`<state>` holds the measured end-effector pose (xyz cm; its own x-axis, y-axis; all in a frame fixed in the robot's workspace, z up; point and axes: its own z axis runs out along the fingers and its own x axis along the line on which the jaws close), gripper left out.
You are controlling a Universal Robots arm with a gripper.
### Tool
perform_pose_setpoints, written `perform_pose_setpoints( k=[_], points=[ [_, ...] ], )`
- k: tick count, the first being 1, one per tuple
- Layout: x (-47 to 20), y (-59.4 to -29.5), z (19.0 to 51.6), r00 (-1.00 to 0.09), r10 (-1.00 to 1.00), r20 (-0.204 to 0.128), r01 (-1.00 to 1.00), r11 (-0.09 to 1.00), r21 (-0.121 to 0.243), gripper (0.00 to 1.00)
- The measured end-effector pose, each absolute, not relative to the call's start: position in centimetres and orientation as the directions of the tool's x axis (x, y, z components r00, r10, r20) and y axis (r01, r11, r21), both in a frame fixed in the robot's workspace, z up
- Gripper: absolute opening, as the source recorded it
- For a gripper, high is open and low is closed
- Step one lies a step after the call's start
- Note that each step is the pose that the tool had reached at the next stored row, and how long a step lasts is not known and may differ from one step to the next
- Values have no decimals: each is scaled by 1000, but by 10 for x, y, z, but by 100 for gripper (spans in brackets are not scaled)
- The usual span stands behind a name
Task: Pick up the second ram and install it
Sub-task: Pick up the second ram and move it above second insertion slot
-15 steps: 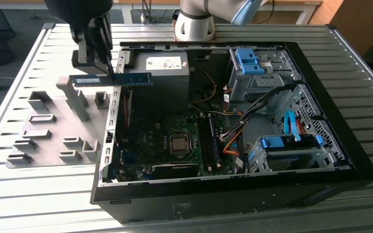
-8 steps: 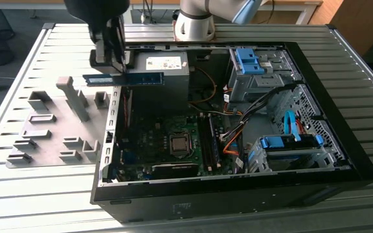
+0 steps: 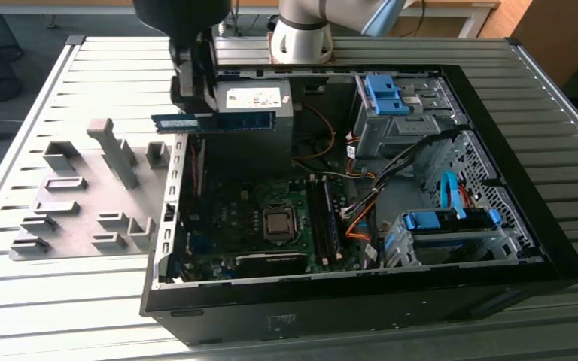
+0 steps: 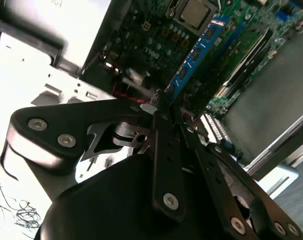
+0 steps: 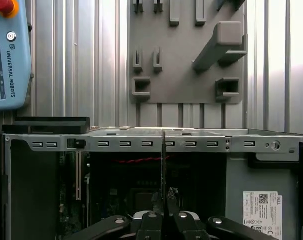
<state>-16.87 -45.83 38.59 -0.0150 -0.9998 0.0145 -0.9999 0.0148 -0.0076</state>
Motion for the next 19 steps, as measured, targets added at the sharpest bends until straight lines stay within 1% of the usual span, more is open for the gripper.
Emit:
perform_pose_setpoints(
  k=[19],
  points=[
    [-104, -458, 385, -15, -1000, 14, -1000, 15, -8, 14]
  ],
)
